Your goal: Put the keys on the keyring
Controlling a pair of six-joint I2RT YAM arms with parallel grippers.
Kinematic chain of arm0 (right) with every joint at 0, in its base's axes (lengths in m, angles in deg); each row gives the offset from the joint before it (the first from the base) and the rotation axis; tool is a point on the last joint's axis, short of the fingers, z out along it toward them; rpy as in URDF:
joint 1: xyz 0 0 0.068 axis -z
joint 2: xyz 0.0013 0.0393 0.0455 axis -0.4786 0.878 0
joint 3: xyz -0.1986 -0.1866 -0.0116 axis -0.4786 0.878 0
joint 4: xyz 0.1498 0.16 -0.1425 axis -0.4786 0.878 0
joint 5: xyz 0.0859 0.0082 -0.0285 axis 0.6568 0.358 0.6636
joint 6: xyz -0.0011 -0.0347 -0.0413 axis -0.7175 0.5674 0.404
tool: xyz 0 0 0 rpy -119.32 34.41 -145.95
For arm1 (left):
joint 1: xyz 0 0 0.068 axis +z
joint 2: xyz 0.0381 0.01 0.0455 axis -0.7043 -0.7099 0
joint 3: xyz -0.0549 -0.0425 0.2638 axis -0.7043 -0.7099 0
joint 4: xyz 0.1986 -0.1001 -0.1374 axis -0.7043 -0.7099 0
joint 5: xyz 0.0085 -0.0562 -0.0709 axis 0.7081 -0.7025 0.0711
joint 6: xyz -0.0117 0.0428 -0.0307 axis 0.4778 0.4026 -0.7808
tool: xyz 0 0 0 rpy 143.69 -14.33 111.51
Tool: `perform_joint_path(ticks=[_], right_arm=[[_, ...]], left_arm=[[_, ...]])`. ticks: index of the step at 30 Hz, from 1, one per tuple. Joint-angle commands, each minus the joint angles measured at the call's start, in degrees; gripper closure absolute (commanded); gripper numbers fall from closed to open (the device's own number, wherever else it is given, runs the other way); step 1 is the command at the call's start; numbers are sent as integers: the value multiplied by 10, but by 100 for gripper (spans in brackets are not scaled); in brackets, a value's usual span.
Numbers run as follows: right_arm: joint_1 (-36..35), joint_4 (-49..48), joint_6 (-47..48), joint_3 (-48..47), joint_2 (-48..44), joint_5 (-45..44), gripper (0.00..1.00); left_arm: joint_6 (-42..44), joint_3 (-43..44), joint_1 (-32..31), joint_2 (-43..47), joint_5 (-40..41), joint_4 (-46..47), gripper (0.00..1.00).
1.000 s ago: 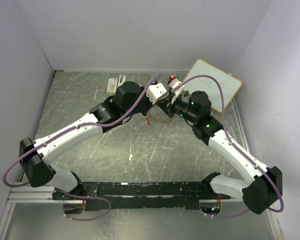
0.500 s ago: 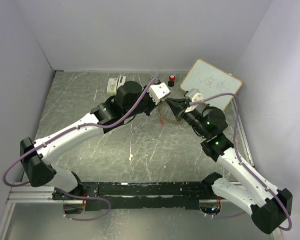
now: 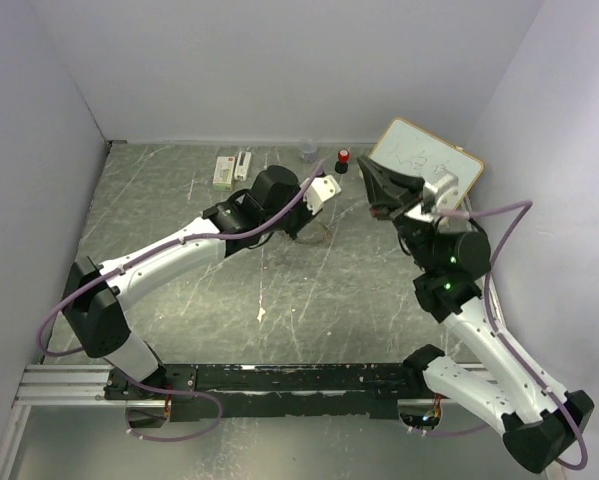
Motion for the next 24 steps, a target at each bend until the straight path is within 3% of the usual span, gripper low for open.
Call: perform_joint_path(ticks=[1, 3, 7, 10, 13, 19, 24], right_arm=[[1, 170, 2, -107, 47, -40, 95], [2, 240, 2, -135, 69, -50, 73], [1, 246, -9, -98, 59, -85, 53], [1, 235, -14, -60, 33, -104, 46], [1, 242, -10, -37, 17, -104, 31], [1, 337, 30, -69, 73, -15, 30], [-1, 349, 41, -77, 107, 17, 30]], left_arm=[[-5, 12, 3, 39, 1, 27, 93], [0, 25, 4, 46, 9, 20, 93], [8, 46, 4, 53, 21, 8, 93], [11, 55, 4, 59, 29, 1, 93], [13, 60, 4, 64, 33, -4, 93], [16, 79, 4, 65, 19, -12, 93], [20, 97, 4, 52, 16, -28, 93]])
